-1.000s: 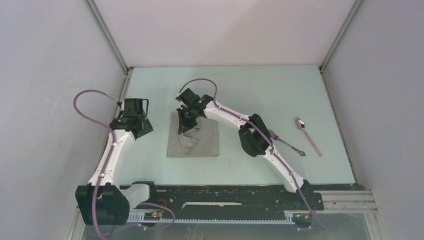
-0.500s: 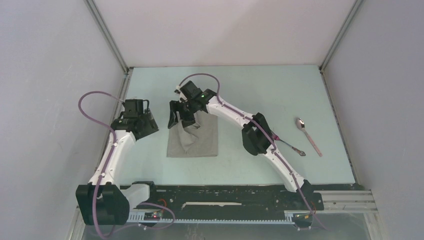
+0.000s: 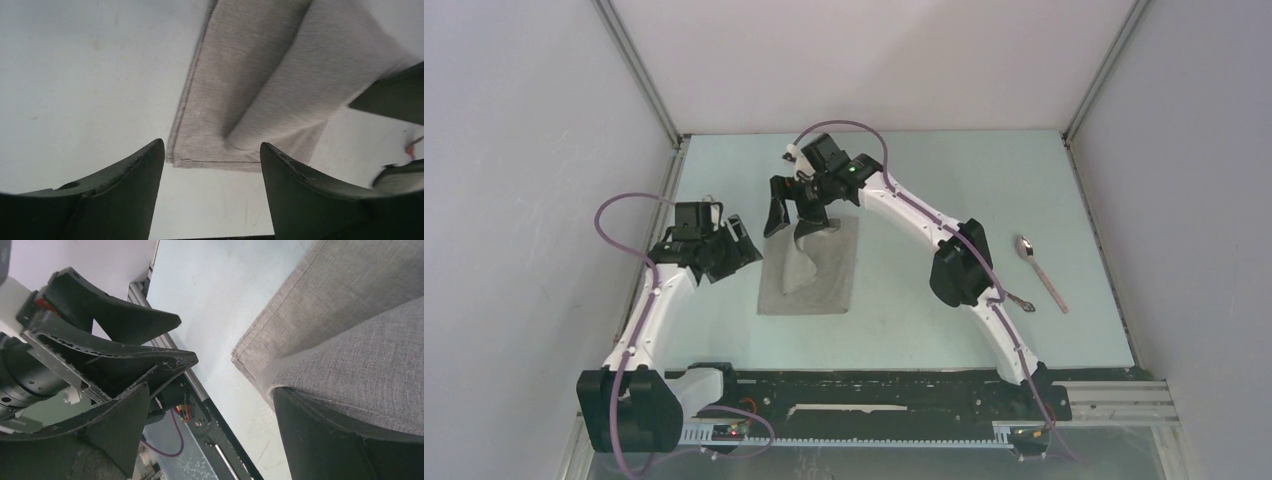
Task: Fold the napkin into a case and place the utensils inside
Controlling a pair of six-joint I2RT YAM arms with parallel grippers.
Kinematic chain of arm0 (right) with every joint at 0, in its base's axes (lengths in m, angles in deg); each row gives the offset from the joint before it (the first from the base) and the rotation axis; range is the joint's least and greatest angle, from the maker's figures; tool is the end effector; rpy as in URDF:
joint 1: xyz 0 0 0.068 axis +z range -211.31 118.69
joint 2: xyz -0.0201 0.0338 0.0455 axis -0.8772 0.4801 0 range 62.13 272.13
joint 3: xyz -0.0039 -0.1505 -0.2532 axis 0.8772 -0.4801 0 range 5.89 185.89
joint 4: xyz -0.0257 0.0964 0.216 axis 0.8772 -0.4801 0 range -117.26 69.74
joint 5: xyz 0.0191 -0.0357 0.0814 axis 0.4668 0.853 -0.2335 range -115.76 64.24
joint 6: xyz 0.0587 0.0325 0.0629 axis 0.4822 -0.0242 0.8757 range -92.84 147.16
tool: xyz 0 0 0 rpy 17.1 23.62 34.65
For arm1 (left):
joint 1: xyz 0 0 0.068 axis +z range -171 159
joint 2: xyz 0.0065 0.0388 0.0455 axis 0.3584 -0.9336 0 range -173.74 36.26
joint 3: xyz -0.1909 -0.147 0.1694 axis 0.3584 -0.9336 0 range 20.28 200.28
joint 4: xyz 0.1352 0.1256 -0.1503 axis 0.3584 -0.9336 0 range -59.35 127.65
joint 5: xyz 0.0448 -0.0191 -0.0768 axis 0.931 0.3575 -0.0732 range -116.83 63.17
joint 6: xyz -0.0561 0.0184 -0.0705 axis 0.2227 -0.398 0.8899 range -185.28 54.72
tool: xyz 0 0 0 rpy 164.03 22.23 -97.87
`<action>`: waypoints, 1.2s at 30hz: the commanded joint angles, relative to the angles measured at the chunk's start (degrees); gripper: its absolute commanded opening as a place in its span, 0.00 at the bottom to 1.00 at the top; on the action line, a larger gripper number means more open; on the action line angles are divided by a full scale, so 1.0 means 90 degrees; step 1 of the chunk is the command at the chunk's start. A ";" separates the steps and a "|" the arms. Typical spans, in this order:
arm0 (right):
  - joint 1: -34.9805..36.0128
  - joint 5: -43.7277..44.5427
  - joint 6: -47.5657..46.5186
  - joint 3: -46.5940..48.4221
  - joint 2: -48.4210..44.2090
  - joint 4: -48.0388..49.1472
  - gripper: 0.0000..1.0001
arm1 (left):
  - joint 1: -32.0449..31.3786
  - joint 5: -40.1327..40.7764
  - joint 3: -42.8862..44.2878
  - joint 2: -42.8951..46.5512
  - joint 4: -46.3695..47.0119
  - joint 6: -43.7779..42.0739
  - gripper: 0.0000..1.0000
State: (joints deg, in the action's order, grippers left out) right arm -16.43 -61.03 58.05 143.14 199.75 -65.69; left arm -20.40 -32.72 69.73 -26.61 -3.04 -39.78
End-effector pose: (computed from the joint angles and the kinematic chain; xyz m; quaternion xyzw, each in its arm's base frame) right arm 0.3563 0.4221 0.2638 -0.2206 0.8625 0.4417 0.1106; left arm 0.2087 -0.0063 0.2492 -0.1992 0.9291 -0.1140 0.2899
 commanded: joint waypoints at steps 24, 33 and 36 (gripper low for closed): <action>-0.1169 -0.0188 0.0404 -0.5335 -0.2838 0.2097 0.94 | -0.0227 -0.1477 -0.0934 -0.0500 0.1584 0.0890 0.81; -0.1244 -0.0009 0.0671 -0.8123 -0.3702 0.3051 0.85 | -0.1381 0.0347 0.1100 -0.1686 -0.0007 -0.0387 0.79; -0.1273 -0.0004 0.0950 -0.8341 -0.3620 0.3503 0.85 | -0.2299 0.1870 0.2311 -0.2290 -0.0715 -0.0693 0.77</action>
State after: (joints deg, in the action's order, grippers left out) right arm -28.01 -61.75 63.98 69.35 168.28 -42.50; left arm -32.38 -34.08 78.06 -42.61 -0.24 -38.73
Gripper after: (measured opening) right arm 0.851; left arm 0.780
